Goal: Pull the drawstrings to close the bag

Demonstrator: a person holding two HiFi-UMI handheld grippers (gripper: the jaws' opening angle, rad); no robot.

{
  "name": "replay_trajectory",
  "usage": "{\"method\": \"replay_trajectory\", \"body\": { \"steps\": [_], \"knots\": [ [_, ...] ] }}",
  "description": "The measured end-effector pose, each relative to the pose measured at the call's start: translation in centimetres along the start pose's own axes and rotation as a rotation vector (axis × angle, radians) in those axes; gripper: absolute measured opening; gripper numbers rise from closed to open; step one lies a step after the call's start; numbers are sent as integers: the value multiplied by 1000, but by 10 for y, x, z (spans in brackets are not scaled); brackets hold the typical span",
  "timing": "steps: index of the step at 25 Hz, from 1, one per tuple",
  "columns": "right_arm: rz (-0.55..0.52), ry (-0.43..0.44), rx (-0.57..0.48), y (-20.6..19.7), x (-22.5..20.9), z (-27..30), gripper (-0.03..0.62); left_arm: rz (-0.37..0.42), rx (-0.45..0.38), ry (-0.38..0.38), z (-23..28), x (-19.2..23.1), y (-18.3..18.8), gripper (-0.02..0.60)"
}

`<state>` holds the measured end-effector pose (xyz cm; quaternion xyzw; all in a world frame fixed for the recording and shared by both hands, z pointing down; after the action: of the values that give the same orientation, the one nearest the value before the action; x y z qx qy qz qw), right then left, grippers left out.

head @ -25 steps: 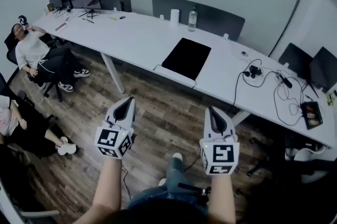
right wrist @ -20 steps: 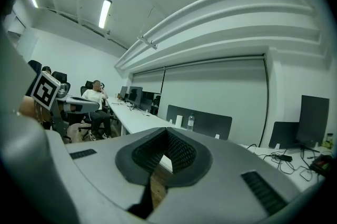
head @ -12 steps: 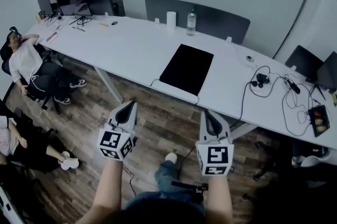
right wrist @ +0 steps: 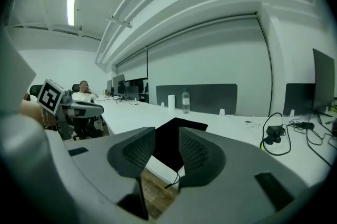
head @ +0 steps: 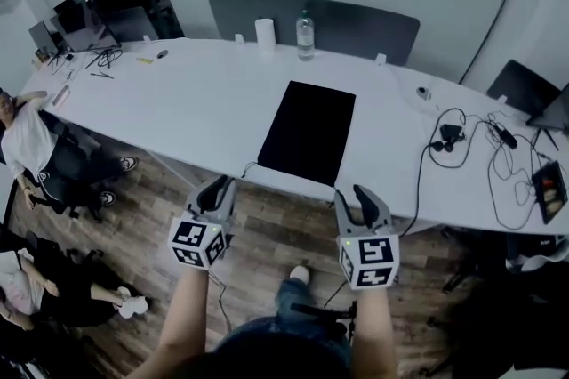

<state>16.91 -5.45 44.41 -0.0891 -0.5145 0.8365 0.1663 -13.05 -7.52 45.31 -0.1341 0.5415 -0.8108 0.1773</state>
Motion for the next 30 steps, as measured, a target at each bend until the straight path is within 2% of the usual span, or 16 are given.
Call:
{"method": "replay_trajectory", "body": {
  "steps": [4, 14, 21, 27, 30],
  "knots": [
    [23, -8, 64, -7, -11, 28, 127, 1, 77, -22, 32, 14, -12, 75],
    [101, -36, 284, -66, -1, 73, 150, 0, 243, -56, 85, 39, -49, 84],
    [113, -104, 378, -91, 8, 100, 152, 16, 360, -74, 125, 53, -83, 102],
    [104, -195, 456, -118, 7, 115, 152, 49, 406, -99, 146, 57, -102, 109],
    [37, -237, 474, -128, 8, 118, 145, 66, 423, -116, 153, 57, -108, 109]
  ]
}}
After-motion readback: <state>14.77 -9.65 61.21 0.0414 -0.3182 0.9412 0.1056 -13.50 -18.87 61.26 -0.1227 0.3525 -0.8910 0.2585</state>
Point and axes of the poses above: the fingertips, and each gripper's own axes: z forward along the fingers, x to its left, y out of its top, the point moved 7 cm from there along -z, backward along the fingers, and after that the axes turned 10 degrees about x, right-handed, at the moved point
